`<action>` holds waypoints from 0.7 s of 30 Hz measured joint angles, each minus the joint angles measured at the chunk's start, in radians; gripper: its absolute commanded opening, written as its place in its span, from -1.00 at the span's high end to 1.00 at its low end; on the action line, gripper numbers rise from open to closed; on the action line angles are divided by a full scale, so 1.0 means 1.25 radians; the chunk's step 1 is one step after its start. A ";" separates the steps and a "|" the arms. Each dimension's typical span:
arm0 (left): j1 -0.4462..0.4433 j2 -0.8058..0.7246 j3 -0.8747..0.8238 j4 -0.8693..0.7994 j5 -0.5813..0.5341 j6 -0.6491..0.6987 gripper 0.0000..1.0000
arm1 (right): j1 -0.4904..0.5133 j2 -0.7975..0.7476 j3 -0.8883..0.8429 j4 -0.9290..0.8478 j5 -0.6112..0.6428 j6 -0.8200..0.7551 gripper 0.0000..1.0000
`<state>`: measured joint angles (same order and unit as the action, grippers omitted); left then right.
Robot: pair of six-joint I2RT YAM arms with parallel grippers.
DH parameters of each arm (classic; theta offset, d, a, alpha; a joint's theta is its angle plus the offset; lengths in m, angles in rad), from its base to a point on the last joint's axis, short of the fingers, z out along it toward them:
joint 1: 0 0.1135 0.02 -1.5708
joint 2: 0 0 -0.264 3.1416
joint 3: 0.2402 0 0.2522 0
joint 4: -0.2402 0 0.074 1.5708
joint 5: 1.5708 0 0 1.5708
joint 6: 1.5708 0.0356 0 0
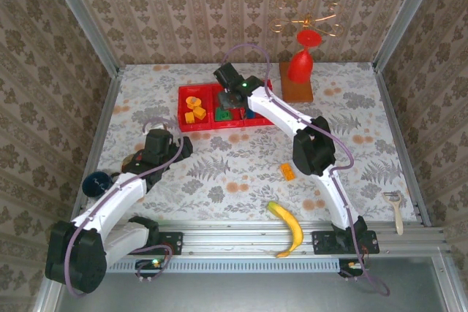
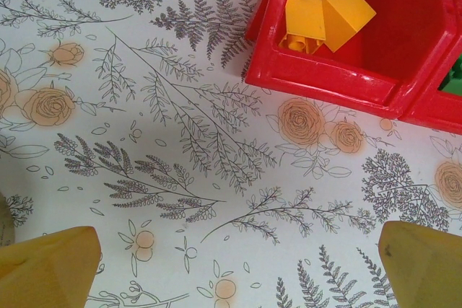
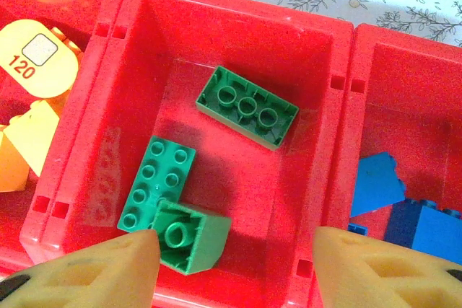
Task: Sort the legos into containers by color
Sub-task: Place the lego in the container, then pick up the lego from the bottom-center of the table.
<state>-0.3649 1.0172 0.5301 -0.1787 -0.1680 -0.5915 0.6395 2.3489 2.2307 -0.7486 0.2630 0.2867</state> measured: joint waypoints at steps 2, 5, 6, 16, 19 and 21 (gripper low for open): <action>0.000 0.000 0.000 0.000 0.002 0.000 -1.00 | 0.000 0.000 0.000 -0.002 0.001 0.000 -0.20; 0.000 0.000 0.000 0.000 0.007 0.000 -1.00 | 0.002 -0.002 -0.003 -0.003 0.010 0.000 -0.23; 0.000 0.000 0.000 0.000 0.010 0.000 -1.00 | 0.002 -0.007 -0.011 0.000 0.013 0.000 -0.24; -0.067 0.035 0.006 0.025 0.018 0.008 -1.00 | 0.005 -0.204 -0.264 0.036 0.053 0.035 -0.52; -0.126 0.075 0.028 0.043 0.020 0.022 -1.00 | 0.005 -0.286 -0.362 0.057 0.070 0.060 -0.60; -0.161 0.103 0.047 0.059 0.022 0.035 -1.00 | 0.004 -0.339 -0.428 0.069 0.085 0.081 -0.66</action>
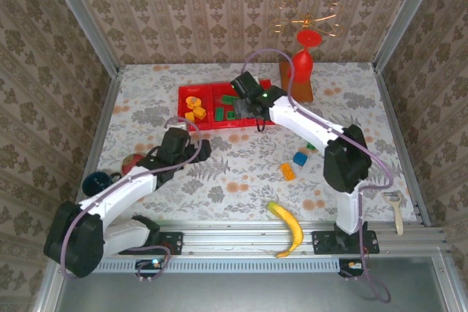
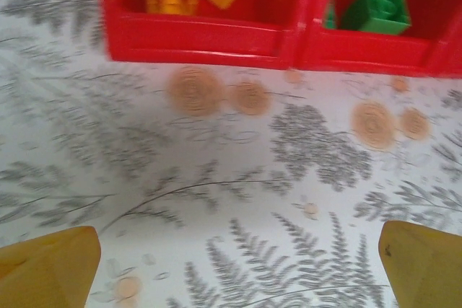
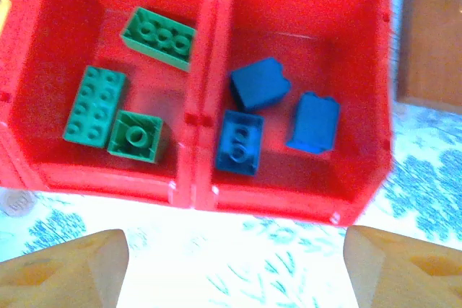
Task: Sort the legos into containers by color
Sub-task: Pick up the lego from the bottom-center of the table.
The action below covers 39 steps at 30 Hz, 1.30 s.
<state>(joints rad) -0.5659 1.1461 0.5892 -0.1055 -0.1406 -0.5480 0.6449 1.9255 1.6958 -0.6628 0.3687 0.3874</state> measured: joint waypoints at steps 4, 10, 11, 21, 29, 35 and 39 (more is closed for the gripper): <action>-0.068 0.061 0.047 0.033 0.014 0.039 -1.00 | -0.009 -0.104 -0.138 0.013 0.023 0.047 -0.80; -0.153 0.156 0.129 0.061 0.066 0.114 -1.00 | -0.079 -0.254 -0.327 0.019 0.038 0.121 -1.00; -0.165 0.172 0.143 0.061 0.072 0.125 -1.00 | -0.095 -0.275 -0.350 0.019 0.038 0.133 -1.00; -0.311 0.382 0.337 0.038 0.135 0.254 -1.00 | -0.275 -0.483 -0.546 -0.006 0.042 0.213 -1.00; -0.392 0.531 0.477 -0.015 0.186 0.391 -1.00 | -0.399 -0.546 -0.633 -0.014 0.025 0.235 -1.00; -0.434 0.632 0.584 -0.090 0.203 0.490 -1.00 | -0.419 -0.557 -0.650 -0.014 0.005 0.238 -1.00; -0.452 0.689 0.654 -0.144 0.190 0.526 -0.97 | -0.422 -0.557 -0.650 -0.012 -0.006 0.238 -1.00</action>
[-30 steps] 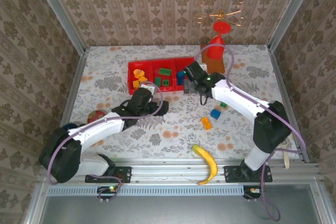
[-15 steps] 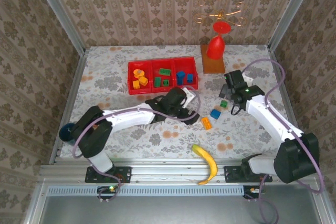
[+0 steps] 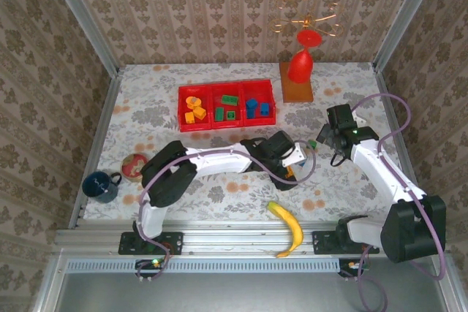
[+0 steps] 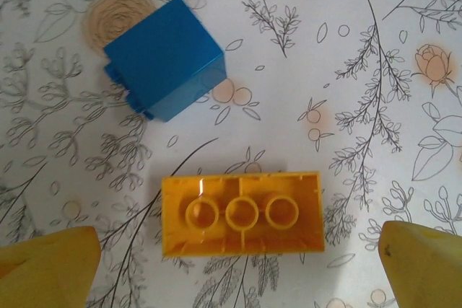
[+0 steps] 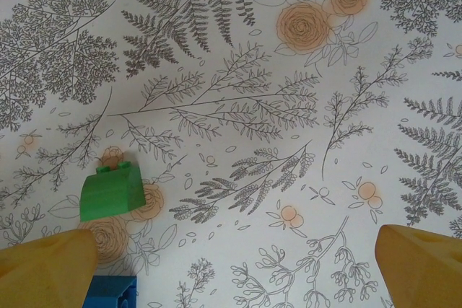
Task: Sort the legos into containers by color
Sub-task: Pick up the lego from the bottom-center of the table.
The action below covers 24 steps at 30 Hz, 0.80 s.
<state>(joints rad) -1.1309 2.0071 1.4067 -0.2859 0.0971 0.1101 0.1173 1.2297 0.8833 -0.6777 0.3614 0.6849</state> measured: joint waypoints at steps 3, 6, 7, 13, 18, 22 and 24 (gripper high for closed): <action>-0.006 0.040 0.051 -0.042 -0.018 0.013 -0.95 | -0.002 0.000 0.000 0.001 -0.004 0.000 -1.00; -0.007 0.075 0.094 -0.078 -0.036 0.021 -0.91 | -0.004 0.000 0.000 0.007 -0.009 0.000 -1.00; -0.007 0.085 0.106 -0.088 -0.040 0.022 -0.90 | -0.004 0.000 0.000 0.010 -0.010 0.000 -1.00; -0.012 0.141 0.169 -0.144 -0.062 0.032 -0.78 | -0.005 0.000 0.000 0.019 -0.016 0.000 -1.00; -0.016 0.160 0.212 -0.183 -0.068 0.032 -0.56 | -0.005 0.000 -0.001 0.019 -0.017 0.000 -1.00; -0.016 0.179 0.244 -0.218 -0.065 0.032 -0.40 | -0.005 0.000 -0.003 0.019 -0.018 0.000 -1.00; -0.016 0.186 0.258 -0.236 -0.066 0.031 -0.38 | -0.005 0.000 -0.003 0.019 -0.019 0.000 -1.00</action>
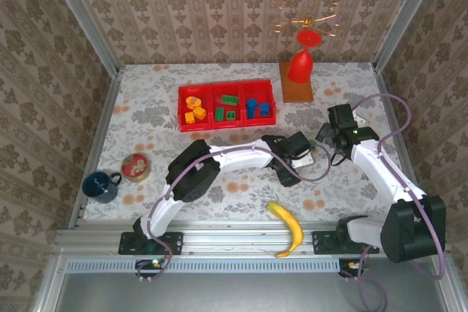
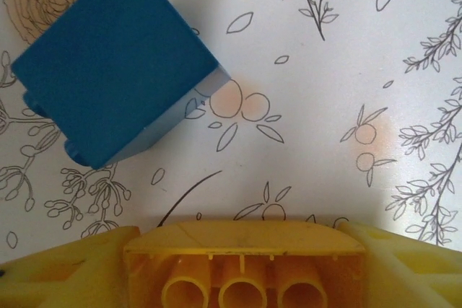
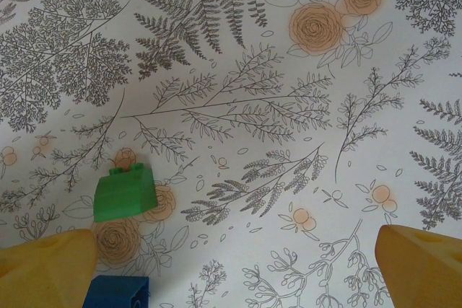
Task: Sort the legos into containers by color
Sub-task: Pick up the lego from the bottom-center of the table.
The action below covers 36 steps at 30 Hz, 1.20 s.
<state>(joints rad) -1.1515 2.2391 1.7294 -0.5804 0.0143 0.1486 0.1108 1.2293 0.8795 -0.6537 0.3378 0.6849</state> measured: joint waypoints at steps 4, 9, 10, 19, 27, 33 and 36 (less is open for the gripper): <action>0.000 0.005 0.013 -0.023 0.000 -0.011 -0.26 | 0.000 0.000 0.000 0.000 -0.002 0.000 -1.00; 0.001 0.005 0.017 -0.037 0.000 -0.017 -0.19 | 0.000 0.000 -0.003 0.003 -0.004 0.000 -1.00; 0.001 0.005 0.017 -0.037 0.000 -0.017 -0.19 | 0.000 0.000 -0.004 0.004 -0.005 0.000 -1.00; 0.001 0.003 0.013 -0.032 -0.006 -0.029 -0.06 | 0.000 0.000 -0.011 0.017 -0.008 0.000 -1.00; 0.018 -0.061 -0.087 0.006 -0.032 -0.067 -0.01 | 0.000 -0.021 -0.037 0.033 -0.028 0.000 -1.00; 0.057 -0.174 -0.183 0.040 -0.064 -0.108 0.00 | 0.000 -0.043 -0.045 0.053 -0.045 -0.001 -1.00; 0.076 -0.240 -0.223 0.061 -0.079 -0.129 0.00 | 0.000 -0.047 -0.046 0.063 -0.048 -0.003 -1.00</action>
<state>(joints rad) -1.0561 1.9385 1.4509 -0.5037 -0.0841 -0.0124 0.1112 1.1706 0.8223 -0.5755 0.2779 0.6815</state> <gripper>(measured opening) 0.632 0.999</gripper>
